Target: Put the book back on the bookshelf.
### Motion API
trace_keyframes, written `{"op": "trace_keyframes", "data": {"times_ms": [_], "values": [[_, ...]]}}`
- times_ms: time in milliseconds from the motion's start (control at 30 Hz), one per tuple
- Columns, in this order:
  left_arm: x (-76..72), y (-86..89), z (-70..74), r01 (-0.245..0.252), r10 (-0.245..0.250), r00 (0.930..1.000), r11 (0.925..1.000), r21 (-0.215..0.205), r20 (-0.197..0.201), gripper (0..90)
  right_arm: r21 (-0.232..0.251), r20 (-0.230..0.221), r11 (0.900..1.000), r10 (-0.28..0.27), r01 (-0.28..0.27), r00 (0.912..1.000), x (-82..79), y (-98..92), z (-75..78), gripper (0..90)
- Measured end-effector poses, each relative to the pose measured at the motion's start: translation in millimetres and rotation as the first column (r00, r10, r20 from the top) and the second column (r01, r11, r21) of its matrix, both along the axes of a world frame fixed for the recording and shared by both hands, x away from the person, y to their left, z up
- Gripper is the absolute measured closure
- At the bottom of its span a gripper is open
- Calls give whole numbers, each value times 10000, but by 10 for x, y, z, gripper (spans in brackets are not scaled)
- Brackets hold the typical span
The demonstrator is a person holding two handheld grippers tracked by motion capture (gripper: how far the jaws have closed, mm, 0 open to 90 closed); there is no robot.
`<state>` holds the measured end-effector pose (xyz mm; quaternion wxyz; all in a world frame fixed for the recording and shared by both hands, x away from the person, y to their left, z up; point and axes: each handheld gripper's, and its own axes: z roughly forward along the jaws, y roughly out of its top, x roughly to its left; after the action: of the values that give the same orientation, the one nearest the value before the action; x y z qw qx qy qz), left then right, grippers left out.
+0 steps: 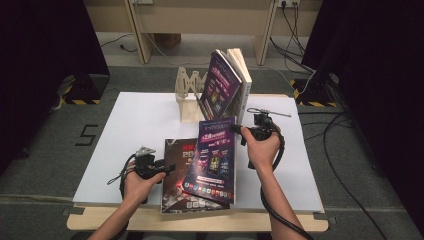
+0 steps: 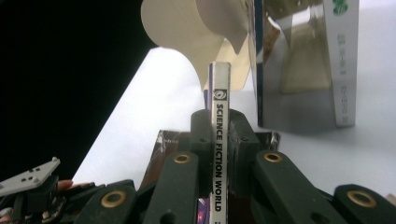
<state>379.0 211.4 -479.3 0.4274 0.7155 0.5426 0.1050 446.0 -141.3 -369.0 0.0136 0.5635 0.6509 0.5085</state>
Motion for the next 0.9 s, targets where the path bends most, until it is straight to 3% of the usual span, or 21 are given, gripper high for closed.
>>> {"op": "trace_keyframes", "data": {"times_ms": [500,900], "values": [[-8,-9,-17,19,-21,10000,9999,158,94,441,199,1110,9995,-275,255,9934,14,4,222,836],[-4,3,-14,11,-13,9999,9998,202,113,440,294,1505,9989,-395,354,9878,46,41,328,836]]}}
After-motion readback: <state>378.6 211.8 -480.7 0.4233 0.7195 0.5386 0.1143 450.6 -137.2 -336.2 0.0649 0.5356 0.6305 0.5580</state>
